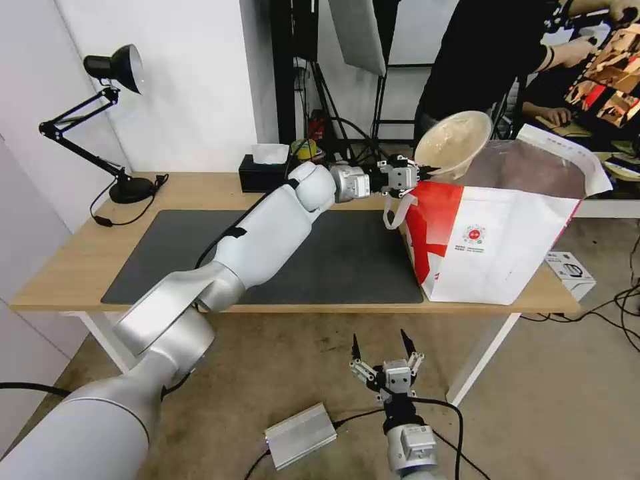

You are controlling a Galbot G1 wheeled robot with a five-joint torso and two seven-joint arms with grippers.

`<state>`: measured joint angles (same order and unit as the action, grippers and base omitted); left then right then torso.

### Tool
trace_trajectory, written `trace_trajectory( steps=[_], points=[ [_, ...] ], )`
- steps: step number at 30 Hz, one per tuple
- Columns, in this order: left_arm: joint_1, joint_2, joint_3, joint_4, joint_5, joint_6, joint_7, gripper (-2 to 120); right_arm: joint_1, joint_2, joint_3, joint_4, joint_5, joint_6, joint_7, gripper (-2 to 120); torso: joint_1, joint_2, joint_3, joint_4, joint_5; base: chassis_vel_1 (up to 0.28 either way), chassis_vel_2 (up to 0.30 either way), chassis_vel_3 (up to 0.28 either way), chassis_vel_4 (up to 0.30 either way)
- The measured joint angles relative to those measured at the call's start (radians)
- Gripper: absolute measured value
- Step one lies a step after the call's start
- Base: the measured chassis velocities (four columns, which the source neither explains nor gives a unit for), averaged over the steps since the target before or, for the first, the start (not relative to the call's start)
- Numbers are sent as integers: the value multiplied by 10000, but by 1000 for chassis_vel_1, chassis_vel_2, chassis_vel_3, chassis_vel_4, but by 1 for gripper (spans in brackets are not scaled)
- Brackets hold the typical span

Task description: Pick up the trash from the table and place it into the takeout bag.

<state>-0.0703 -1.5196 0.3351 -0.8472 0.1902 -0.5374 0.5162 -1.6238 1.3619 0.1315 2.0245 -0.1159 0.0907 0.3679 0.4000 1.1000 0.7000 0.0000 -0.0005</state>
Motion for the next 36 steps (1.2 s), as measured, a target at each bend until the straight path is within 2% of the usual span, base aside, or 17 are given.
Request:
trace_trajectory(
  steps=[18,20,22,25,26,30,32,35,36],
  points=[
    [-225,-199,-23,41,318,17,-76,1,2,93,4,-5,-47,9,-18,98,1,0,0,1,1,0,0,0,0],
    [-235,-245,-29,31,387,29,-224,13,-3,103,5,0,-52,10,-21,98,0,0,0,2,2,0,0,0,0],
    [-234,-280,-29,22,393,35,-268,16,-4,103,5,1,-52,12,-21,98,0,0,0,2,3,0,0,0,0],
    [-208,-374,-57,-46,426,36,-340,31,-5,103,5,3,-53,17,-22,98,1,0,0,0,5,0,0,0,0],
    [-208,-374,-57,-46,426,36,-340,31,-5,103,5,3,-53,17,-22,98,1,0,0,0,5,0,0,0,0],
    [-172,-414,-60,-215,431,42,-413,49,-36,108,6,23,-74,43,-22,98,0,0,0,2,4,0,0,0,0],
    [-172,-420,-58,-234,431,43,-421,53,-37,110,6,23,-79,54,-22,98,0,0,0,2,4,0,0,0,0],
    [-172,-429,-19,-279,429,44,-436,68,-37,119,5,19,-85,66,-22,98,1,0,0,1,3,0,0,0,0],
    [-172,-429,-19,-279,429,44,-436,68,-37,119,5,19,-85,66,-22,98,1,0,0,1,3,0,0,0,0]
  ],
)
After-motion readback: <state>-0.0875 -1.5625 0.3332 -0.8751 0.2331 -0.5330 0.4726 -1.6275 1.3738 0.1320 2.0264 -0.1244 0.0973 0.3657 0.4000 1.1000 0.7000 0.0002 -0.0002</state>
